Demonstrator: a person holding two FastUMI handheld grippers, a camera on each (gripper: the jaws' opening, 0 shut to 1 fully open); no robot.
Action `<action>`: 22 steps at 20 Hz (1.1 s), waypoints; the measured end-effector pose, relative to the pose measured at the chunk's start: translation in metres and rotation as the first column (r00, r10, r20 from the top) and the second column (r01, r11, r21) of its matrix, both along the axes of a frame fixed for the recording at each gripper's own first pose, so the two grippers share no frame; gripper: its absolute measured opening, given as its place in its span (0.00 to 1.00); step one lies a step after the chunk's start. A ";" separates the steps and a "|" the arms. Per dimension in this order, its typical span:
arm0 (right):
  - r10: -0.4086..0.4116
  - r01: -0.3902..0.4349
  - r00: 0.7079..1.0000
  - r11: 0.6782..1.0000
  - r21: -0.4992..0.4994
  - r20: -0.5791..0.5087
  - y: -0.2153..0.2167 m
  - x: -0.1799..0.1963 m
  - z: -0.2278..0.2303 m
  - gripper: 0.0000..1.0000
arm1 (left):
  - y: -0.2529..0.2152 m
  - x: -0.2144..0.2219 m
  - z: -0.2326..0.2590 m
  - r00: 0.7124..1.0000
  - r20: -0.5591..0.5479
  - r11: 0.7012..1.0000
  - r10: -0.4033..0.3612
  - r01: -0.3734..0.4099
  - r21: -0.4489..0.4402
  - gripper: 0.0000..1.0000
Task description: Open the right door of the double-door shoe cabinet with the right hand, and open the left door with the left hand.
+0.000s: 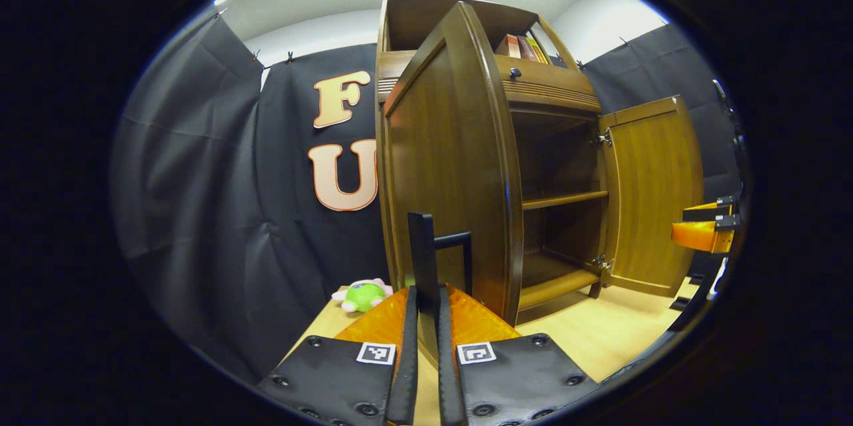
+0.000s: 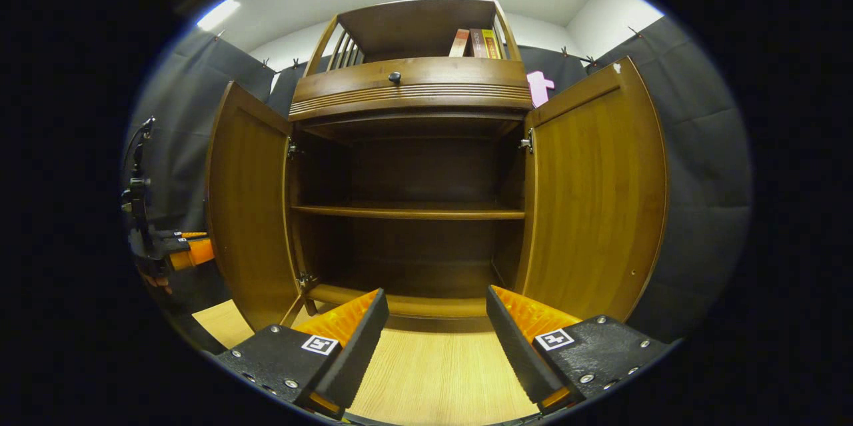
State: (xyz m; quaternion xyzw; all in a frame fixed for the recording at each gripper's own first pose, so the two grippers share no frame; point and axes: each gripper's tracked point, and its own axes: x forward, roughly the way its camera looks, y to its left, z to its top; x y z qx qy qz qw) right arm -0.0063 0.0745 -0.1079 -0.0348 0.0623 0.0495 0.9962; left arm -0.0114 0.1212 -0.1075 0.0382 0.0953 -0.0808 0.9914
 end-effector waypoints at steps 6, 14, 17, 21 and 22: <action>-0.007 0.007 1.000 1.000 -0.002 0.006 0.012 -0.002 0.001 0.92 | 0.050 0.005 -0.006 1.000 -0.018 0.998 -0.023 0.022 -0.050 0.20; -0.004 0.004 1.000 1.000 -0.009 0.010 0.011 -0.018 0.011 1.00 | 0.092 0.014 -0.015 0.988 -0.030 0.980 -0.151 0.146 -0.134 0.13; -0.022 0.022 1.000 1.000 -0.021 0.015 0.002 -0.024 0.015 0.92 | 0.100 0.001 -0.031 0.985 -0.076 0.984 -0.157 0.150 -0.092 0.17; -0.023 0.023 1.000 1.000 -0.007 0.021 -0.008 -0.025 0.020 1.00 | 0.110 -0.042 -0.029 0.995 -0.088 0.991 -0.046 0.035 -0.129 0.17; -0.018 0.018 1.000 1.000 -0.007 0.010 -0.010 -0.025 0.019 0.92 | 0.113 -0.052 -0.020 0.997 -0.076 0.994 -0.010 0.002 -0.111 0.17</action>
